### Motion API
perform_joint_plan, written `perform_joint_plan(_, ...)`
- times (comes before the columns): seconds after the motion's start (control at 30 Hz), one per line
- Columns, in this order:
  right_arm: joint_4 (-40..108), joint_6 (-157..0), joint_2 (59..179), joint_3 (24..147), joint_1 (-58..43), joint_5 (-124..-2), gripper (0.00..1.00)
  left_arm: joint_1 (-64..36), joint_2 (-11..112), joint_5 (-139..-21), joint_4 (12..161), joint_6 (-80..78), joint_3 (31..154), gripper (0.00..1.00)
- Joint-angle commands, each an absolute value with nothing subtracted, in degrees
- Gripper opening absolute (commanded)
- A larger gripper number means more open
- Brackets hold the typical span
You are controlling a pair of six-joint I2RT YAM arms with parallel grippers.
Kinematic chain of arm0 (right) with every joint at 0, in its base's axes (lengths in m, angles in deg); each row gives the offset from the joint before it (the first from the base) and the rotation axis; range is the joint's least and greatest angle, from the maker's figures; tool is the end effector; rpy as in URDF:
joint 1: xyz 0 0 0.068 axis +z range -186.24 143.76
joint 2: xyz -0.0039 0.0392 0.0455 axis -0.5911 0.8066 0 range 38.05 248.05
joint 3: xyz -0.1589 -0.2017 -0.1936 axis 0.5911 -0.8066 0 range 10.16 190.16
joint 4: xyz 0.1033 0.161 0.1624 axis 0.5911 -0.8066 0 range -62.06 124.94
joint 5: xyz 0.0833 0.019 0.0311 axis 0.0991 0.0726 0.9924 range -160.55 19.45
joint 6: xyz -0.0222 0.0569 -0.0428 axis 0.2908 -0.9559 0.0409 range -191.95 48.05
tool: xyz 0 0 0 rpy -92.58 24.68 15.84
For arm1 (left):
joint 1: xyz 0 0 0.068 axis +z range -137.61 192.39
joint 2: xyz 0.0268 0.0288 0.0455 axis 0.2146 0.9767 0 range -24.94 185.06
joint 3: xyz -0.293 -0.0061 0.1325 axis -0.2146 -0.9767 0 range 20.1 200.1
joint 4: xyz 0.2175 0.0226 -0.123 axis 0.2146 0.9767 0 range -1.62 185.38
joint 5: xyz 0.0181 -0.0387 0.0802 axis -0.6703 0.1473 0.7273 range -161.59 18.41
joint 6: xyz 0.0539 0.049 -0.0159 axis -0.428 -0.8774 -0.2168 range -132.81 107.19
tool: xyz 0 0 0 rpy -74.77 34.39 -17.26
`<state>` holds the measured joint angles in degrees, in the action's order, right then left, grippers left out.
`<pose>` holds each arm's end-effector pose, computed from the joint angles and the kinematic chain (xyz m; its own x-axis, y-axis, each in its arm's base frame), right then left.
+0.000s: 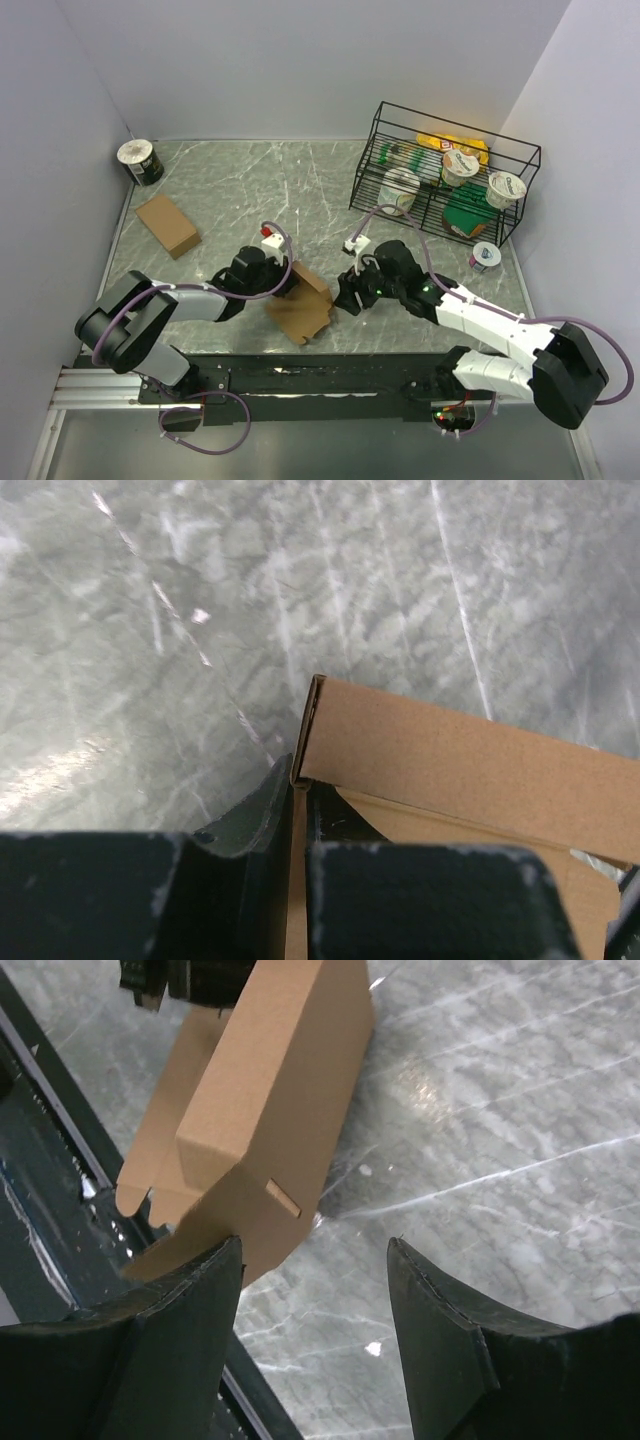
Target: Fold the paper box
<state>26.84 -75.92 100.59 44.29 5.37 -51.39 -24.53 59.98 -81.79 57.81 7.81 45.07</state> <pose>0.1481 0.1590 0.2546 -0.5009 -0.3575 -0.7882 -0.7917 0.5572 0.2504 0.2166 -0.1767 0.1877 -0.6188 0.0314 -0.7849 0.5307 0.7534 -0.3882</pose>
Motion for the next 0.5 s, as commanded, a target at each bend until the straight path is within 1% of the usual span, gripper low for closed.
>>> perform_joint_plan(0.0, 28.79, -76.17, 97.9, 42.95, 6.91, -49.72, 0.67, -24.34, 58.91, -86.97, 51.74, 7.14, 43.92, 0.03)
perform_joint_plan(0.2, 30.19, -76.08, 97.54, 42.42, 7.62, -50.94, 0.67, -24.34, 58.82, -89.34, 50.67, 6.97, 43.65, 0.03)
perform_joint_plan(0.47, 32.83, -76.69, 99.92, 43.3, 9.73, -51.29, 0.67, -24.34, 59.0, -87.77, 51.64, 7.23, 43.92, 0.03)
